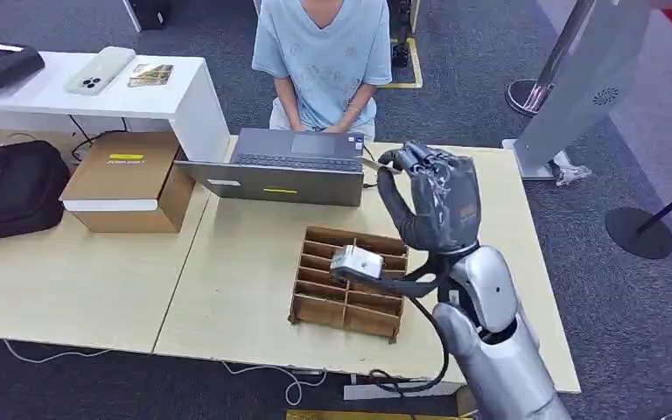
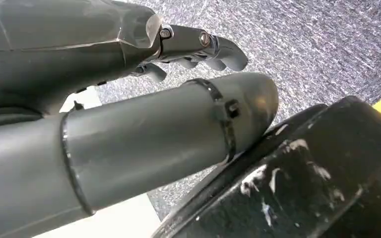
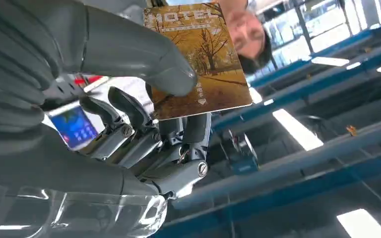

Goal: Pass the card to the sensor for recognition and then transmit it.

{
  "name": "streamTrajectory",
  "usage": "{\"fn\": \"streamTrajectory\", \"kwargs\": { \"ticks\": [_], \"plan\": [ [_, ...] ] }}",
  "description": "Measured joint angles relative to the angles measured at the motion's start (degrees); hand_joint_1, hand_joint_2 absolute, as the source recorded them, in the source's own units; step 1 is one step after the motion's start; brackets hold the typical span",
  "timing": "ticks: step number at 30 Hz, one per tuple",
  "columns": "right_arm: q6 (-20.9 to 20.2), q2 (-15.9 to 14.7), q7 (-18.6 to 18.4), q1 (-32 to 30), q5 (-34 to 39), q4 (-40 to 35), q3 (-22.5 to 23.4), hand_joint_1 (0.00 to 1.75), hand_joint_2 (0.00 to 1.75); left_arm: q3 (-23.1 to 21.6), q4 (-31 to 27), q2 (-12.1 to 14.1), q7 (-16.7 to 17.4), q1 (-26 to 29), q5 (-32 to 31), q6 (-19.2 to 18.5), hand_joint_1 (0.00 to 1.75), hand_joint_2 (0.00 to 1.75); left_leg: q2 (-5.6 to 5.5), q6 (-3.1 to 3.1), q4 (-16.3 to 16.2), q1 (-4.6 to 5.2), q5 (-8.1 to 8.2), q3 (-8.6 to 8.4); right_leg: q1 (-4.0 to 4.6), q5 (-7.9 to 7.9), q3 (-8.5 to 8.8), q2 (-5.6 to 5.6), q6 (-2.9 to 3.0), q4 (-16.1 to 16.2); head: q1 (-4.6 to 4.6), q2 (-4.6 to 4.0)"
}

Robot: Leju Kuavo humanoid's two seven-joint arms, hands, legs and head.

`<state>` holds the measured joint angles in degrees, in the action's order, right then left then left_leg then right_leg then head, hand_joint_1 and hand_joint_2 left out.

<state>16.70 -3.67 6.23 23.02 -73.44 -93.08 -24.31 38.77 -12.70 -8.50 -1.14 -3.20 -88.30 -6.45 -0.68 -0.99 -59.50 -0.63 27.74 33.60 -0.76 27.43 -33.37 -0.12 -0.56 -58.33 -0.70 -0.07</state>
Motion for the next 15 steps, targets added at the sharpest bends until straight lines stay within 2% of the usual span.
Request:
{"fn": "streamTrajectory", "kwargs": {
  "ticks": [5,7,15],
  "plan": [
    [-4.5,1.7,-1.2,10.5,-1.6,7.3,-1.7,1.75,1.75,-0.5,0.0,0.1,0.0,-0.1,0.0,-0.4,0.0,0.0,0.01,-0.01,0.0,0.0,-0.02,0.0,0.0,-0.01,-0.02,0.03,0.01,0.0,0.0,0.0],
    [-6.7,2.8,-2.2,15.5,-2.0,12.0,-2.2,1.75,1.75,-1.1,0.0,0.2,0.0,-0.2,0.0,-0.7,0.0,0.0,-0.02,0.0,0.0,0.0,-0.04,0.0,0.0,-0.01,-0.02,0.0,0.01,0.0,0.0,0.0],
    [-11.4,6.8,-3.9,31.7,-2.0,32.0,-2.9,1.75,1.75,-2.7,0.0,0.5,0.0,-0.4,0.0,-1.4,0.0,0.0,-0.05,-0.04,0.0,0.0,-0.08,0.02,0.0,-0.02,-0.02,-0.02,0.01,-0.1,0.0,0.0]
  ]
}}
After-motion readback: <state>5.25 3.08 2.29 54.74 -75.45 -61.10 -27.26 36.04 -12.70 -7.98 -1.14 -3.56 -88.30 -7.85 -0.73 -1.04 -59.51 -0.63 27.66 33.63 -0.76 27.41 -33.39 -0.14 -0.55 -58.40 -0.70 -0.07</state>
